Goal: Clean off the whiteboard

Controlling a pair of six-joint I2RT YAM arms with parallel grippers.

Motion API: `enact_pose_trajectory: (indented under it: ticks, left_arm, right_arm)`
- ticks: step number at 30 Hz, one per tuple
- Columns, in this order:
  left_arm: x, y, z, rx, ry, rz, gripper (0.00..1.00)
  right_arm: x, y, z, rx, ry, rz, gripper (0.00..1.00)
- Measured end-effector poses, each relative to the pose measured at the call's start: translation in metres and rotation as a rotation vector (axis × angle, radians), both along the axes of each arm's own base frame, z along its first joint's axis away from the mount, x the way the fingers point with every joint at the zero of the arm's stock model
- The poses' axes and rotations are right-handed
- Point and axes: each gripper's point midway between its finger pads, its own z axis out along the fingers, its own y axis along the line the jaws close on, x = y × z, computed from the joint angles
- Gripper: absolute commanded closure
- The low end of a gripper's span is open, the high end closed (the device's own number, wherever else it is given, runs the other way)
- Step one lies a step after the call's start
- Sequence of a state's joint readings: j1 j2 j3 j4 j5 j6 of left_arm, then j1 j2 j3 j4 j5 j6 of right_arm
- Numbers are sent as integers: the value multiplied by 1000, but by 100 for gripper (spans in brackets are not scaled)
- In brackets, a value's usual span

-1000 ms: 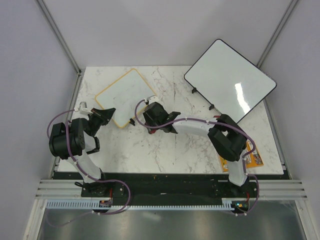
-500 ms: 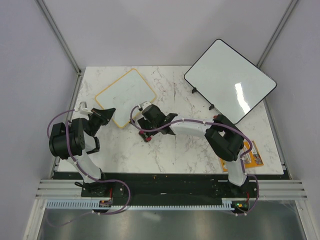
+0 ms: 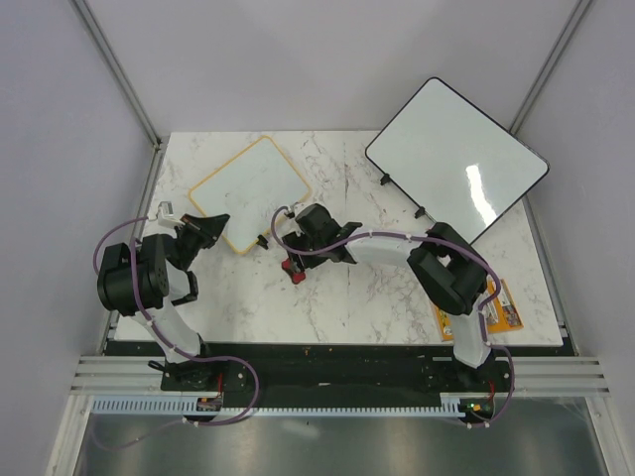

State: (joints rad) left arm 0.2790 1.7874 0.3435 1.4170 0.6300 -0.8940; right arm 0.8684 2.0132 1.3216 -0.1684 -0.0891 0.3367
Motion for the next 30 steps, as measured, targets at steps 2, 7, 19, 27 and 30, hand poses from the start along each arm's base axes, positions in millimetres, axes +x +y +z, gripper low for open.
enact_pose_trajectory:
  ticks: [2,7,19,27,30]
  left_arm:
    - [0,0,0,0,0,0,98]
    - [0,0,0,-1,0,-1,98]
    - [0,-2,3,0,-6,-4,79]
    - [-7,-2,-15,-16,70,4,60]
    - [-9,-2,-19,-16,87,9,48]
  right_arm:
    - [5,-4,-1,-24,-26,-27,35]
    - [15,-13,4,-123,-152,-100,34]
    - [17,-29,13,-162,-217,-124,32]
    - [15,-27,13,-157,-212,-115,32]
    - [15,-27,13,-156,-211,-113,31]
